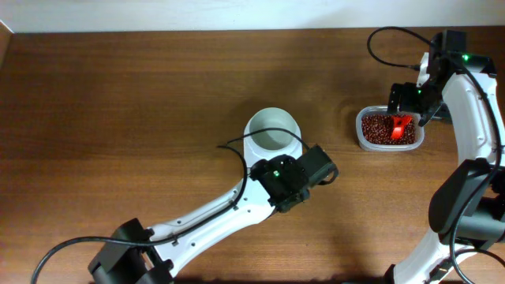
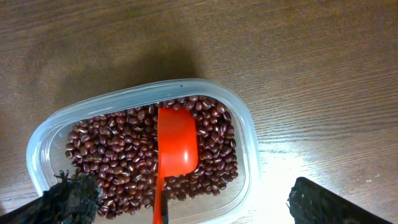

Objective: Scoop item into bowl and weigh 50g on scale

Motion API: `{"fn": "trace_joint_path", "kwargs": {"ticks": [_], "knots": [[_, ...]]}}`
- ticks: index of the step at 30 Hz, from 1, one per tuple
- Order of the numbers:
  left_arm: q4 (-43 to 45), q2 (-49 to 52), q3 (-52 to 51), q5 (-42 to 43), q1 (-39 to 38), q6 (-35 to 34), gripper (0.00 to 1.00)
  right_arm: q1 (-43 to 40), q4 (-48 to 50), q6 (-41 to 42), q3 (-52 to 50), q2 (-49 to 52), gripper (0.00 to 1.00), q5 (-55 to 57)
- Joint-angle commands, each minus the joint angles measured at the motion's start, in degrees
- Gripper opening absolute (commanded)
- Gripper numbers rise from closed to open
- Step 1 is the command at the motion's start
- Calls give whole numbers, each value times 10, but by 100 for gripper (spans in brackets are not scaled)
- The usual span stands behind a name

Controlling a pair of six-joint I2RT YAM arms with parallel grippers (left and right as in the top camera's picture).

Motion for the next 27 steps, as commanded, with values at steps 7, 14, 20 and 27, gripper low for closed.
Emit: {"fn": "trace_joint_path", "kwargs": {"ticks": [7, 14, 20, 27], "knots": [[94, 0, -83, -41, 1, 172, 0, -3, 0, 3, 9, 1, 99, -1], [152, 66, -105, -70, 1, 222, 0, -3, 0, 3, 9, 1, 99, -1], [217, 120, -105, -119, 2, 230, 0, -3, 0, 3, 9, 1, 99, -1], [226, 134, -106, -121, 2, 231, 0, -3, 0, 3, 9, 1, 99, -1]]}}
